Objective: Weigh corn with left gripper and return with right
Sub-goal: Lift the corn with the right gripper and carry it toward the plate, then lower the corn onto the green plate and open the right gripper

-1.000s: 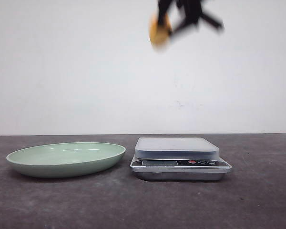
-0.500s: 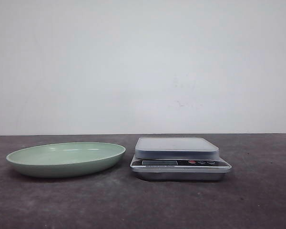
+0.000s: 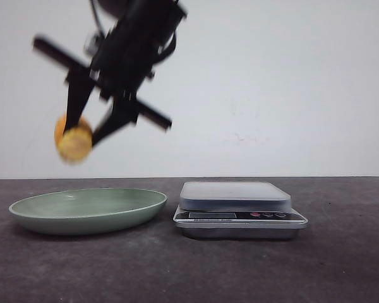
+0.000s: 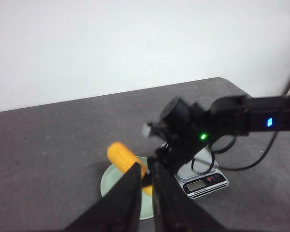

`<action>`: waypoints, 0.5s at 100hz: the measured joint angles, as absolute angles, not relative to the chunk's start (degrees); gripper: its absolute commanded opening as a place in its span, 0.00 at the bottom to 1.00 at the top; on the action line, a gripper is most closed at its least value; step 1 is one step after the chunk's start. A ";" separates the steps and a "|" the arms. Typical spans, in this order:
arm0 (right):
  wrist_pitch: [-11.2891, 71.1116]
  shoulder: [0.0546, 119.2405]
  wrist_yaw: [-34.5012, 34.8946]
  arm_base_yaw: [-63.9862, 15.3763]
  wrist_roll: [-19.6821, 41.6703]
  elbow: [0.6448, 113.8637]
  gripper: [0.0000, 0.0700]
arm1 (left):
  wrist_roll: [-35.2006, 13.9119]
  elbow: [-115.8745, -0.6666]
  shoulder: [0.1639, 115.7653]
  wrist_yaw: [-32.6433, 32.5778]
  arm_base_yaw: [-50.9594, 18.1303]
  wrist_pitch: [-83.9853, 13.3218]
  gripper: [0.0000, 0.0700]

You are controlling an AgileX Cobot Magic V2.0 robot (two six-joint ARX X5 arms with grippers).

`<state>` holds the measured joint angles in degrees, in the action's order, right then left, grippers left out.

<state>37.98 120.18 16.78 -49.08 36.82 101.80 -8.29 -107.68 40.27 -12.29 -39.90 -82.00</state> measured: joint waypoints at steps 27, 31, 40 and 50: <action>40.97 123.28 16.25 -49.45 39.70 101.73 0.06 | -8.34 -107.66 40.27 -12.29 -39.90 -82.00 0.00; 40.82 123.26 16.25 -49.45 39.86 101.73 0.14 | -8.34 -107.66 40.27 -12.29 -39.90 -82.00 0.00; 41.36 123.26 16.29 -49.43 39.92 101.73 0.43 | -8.32 -107.66 40.27 -12.29 -39.90 -82.00 0.00; 43.05 123.26 16.32 -49.06 39.94 101.73 0.59 | -8.34 -107.68 40.27 -12.29 -39.90 -82.00 0.00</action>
<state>43.05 123.26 16.32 -49.06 39.94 101.73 -8.34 -107.68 40.27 -12.29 -39.90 -82.00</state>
